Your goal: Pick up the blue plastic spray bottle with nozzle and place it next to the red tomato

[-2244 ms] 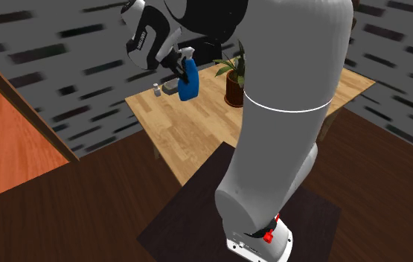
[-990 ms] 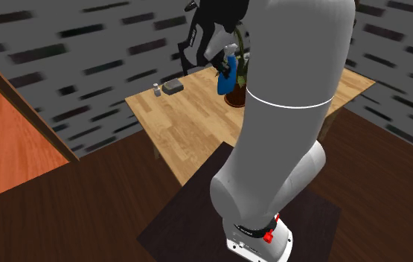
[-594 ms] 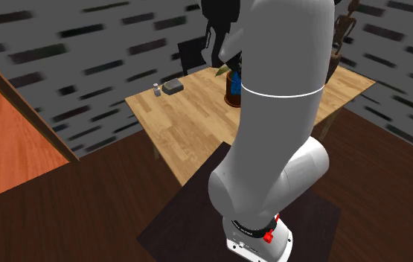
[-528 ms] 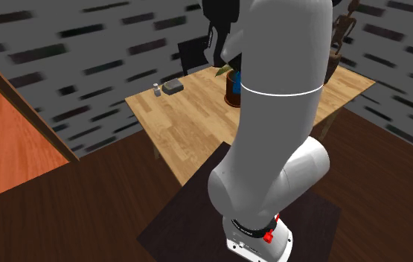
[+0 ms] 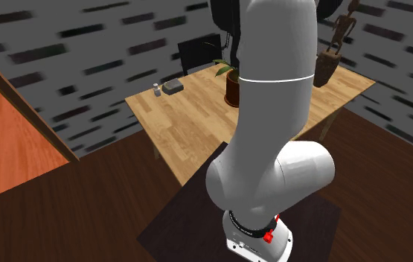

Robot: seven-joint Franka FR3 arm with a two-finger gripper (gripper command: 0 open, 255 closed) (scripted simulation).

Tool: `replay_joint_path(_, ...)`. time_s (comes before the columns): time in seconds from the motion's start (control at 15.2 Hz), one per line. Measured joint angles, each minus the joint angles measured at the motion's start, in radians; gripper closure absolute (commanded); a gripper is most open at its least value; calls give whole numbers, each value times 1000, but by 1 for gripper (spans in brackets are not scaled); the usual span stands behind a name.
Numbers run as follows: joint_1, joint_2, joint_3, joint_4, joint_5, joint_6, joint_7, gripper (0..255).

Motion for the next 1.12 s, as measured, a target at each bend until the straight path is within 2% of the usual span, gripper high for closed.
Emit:
replay_joint_path(0.4, -153, 117, 46, 135, 91, 27, -160, 255)
replay_joint_path(0.66, -263, 215, 88, 267, 150, 20, -265, 255)
replay_joint_path(1.12, -443, 412, 161, 567, 231, -43, -427, 255)
